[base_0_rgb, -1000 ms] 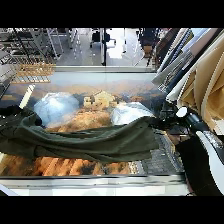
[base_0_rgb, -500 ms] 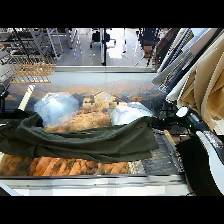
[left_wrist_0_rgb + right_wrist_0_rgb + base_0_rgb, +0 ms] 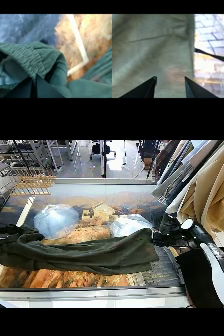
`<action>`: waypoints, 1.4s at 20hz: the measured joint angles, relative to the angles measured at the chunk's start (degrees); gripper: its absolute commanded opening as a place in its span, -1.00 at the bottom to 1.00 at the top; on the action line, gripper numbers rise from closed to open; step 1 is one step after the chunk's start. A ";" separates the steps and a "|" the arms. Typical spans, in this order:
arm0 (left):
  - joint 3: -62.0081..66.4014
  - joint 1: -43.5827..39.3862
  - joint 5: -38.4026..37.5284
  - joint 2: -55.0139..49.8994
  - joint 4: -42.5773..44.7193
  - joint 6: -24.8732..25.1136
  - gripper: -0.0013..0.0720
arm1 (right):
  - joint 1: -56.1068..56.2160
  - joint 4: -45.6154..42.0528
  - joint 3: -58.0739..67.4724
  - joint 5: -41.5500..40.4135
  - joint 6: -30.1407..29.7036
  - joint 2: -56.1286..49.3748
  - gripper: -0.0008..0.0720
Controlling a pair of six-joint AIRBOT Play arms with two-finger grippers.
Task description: Fold the clothes and pants, and hang the long-sleeved shirts on hangers.
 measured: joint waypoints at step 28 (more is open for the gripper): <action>-2.38 8.28 0.26 6.14 -2.86 -17.70 -0.92 | 0.92 14.45 0.24 -11.13 -28.92 -7.39 -0.91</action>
